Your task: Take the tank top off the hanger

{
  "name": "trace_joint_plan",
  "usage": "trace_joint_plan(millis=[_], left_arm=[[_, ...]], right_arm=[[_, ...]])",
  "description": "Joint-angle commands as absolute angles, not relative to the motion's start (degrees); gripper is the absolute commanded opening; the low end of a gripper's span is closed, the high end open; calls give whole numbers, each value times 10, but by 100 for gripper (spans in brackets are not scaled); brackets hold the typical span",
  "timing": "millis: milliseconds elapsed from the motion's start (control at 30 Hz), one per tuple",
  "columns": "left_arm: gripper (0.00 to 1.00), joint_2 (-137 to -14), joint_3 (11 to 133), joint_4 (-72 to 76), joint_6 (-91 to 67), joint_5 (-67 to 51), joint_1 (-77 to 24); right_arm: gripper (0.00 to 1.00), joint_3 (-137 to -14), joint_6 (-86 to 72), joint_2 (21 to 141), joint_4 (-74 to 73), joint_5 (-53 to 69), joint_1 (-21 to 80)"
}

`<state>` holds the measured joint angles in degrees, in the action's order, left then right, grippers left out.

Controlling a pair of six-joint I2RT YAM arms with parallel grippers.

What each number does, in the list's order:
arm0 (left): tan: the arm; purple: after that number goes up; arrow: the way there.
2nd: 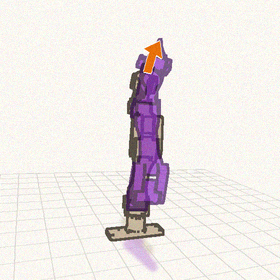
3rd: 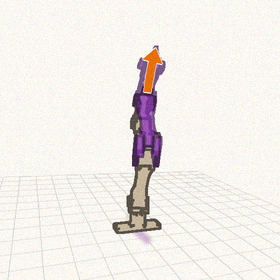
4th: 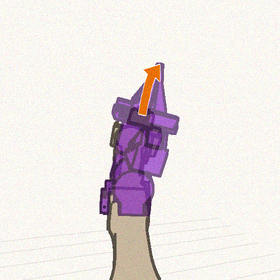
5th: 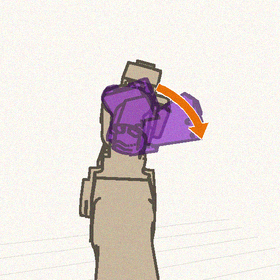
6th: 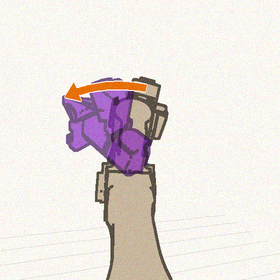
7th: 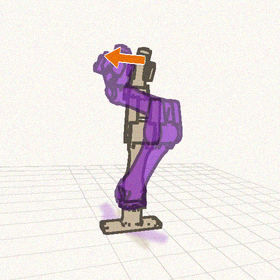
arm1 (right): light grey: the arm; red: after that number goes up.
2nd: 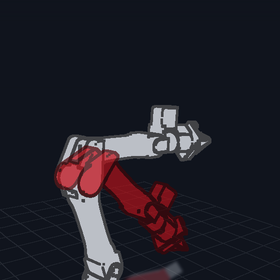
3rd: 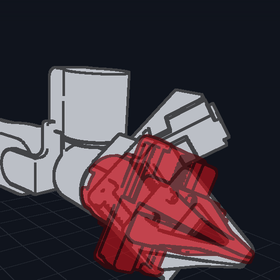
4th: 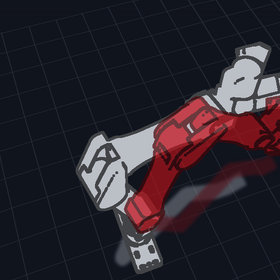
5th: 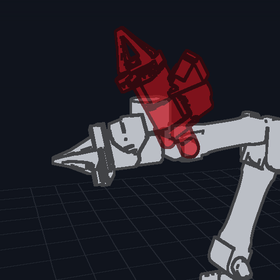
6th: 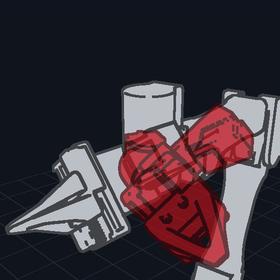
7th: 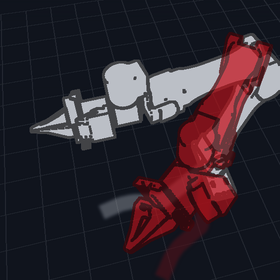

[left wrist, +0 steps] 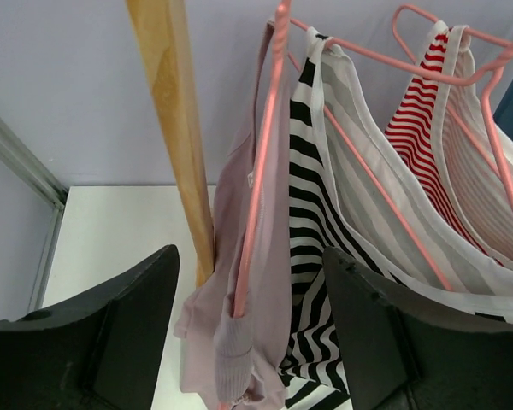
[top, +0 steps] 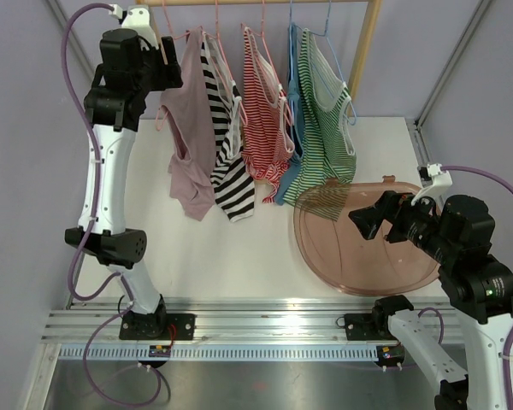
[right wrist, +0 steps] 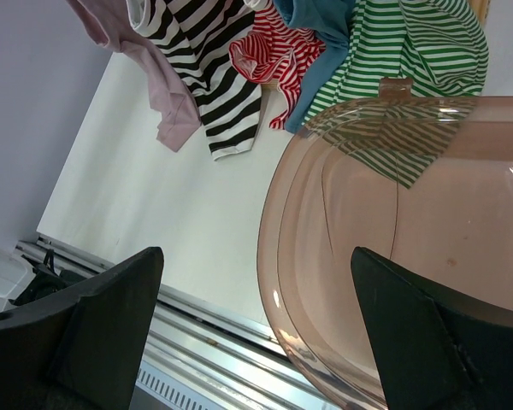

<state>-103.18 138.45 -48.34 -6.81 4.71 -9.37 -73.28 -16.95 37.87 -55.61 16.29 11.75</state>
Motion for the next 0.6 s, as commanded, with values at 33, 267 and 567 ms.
trace_joint_plan(millis=[33, 267, 567], left_arm=[[61, -1059, 1428, -469, -41, 4, -88], [42, -1080, 1433, -460, -39, -13, -78], [9, -1105, 1441, -442, -47, -19, -76]], right_arm=[[100, -743, -163, 377, -549, 185, 121], [99, -733, -168, 381, -538, 195, 122], [99, -732, -168, 385, -534, 198, 121]])
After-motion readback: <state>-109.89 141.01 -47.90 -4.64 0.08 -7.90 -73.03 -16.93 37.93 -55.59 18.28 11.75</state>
